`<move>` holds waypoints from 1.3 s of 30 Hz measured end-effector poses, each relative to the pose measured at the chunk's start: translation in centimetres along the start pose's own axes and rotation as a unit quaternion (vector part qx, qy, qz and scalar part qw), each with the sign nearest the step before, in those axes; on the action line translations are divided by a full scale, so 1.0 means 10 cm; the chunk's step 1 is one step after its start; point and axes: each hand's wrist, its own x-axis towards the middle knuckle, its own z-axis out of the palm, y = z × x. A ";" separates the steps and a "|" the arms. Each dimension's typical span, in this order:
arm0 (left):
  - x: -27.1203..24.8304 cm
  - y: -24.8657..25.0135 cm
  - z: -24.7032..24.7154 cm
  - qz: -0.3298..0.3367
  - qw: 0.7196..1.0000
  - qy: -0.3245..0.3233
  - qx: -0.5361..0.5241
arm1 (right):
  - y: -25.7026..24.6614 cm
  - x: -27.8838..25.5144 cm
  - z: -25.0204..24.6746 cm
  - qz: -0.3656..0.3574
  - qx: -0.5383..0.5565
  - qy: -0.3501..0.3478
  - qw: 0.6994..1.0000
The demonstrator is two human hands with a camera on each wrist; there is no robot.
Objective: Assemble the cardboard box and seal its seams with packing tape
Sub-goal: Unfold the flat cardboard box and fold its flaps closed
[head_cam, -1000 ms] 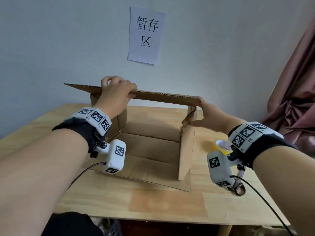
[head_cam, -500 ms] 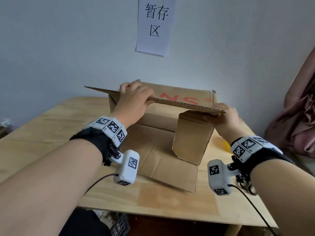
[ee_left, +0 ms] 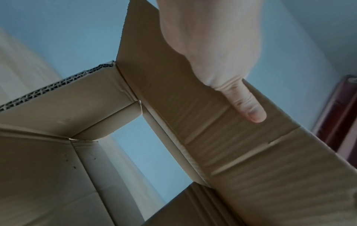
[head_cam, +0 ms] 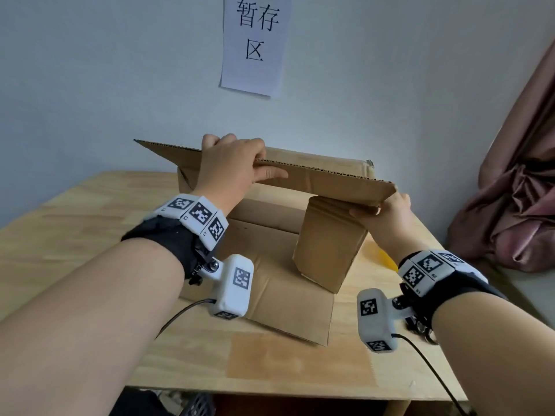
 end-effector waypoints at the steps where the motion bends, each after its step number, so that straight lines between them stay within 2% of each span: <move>1: -0.01 0.00 0.00 -0.003 1.000 -0.002 0.001 | -0.01 0.01 0.03 0.007 0.008 0.013 1.000; 3: -0.02 -0.02 0.00 -0.008 1.000 -0.006 0.005 | -0.04 0.01 0.08 0.010 0.020 0.036 0.999; 5: -0.01 -0.07 -0.03 -0.015 1.000 -0.009 0.002 | -0.09 0.02 0.10 0.009 0.030 0.021 0.999; 8: 0.00 -0.13 -0.04 -0.038 0.999 -0.021 -0.008 | -0.20 0.03 0.04 0.009 0.105 -0.026 0.994; 11: -0.10 -0.12 0.06 -0.080 0.997 -0.018 0.013 | -0.32 0.07 0.00 -0.008 0.132 -0.018 0.991; 13: -0.23 -0.07 0.16 -0.104 0.994 0.013 0.015 | -0.38 0.10 0.00 -0.013 0.121 -0.017 0.992; 16: -0.40 -0.05 0.25 -0.098 0.990 0.099 -0.029 | -0.39 0.15 0.03 0.002 0.128 0.007 0.992; 18: -0.52 -0.09 0.27 -0.105 0.976 0.171 -0.084 | -0.39 0.18 0.05 0.017 0.141 0.032 0.989; 20: -0.65 -0.15 0.30 -0.162 0.954 0.206 -0.145 | -0.39 0.18 0.09 0.034 0.159 0.062 0.985; 22: -0.77 -0.25 0.37 -0.267 0.926 0.185 -0.194 | -0.36 0.19 0.17 0.053 0.183 0.103 0.976; 24: -0.88 -0.35 0.50 -0.364 0.887 0.132 -0.252 | -0.33 0.20 0.29 0.071 0.199 0.140 0.967; 26: -0.94 -0.42 0.65 -0.412 0.842 0.065 -0.342 | -0.32 0.21 0.39 0.076 0.216 0.168 0.959; 27: -0.95 -0.45 0.73 -0.416 0.832 0.036 -0.366 | -0.32 0.22 0.43 0.072 0.223 0.179 0.956; 31: -0.84 -0.46 0.96 -0.376 0.849 -0.032 -0.369 | -0.34 0.28 0.51 0.063 0.222 0.181 0.956; 34: -0.74 -0.37 1.07 -0.358 0.845 -0.095 -0.386 | -0.34 0.31 0.51 0.067 0.185 0.157 0.968; 39: -0.58 -0.43 1.28 -0.346 0.851 -0.171 -0.357 | -0.32 0.31 0.49 0.058 0.160 0.177 0.969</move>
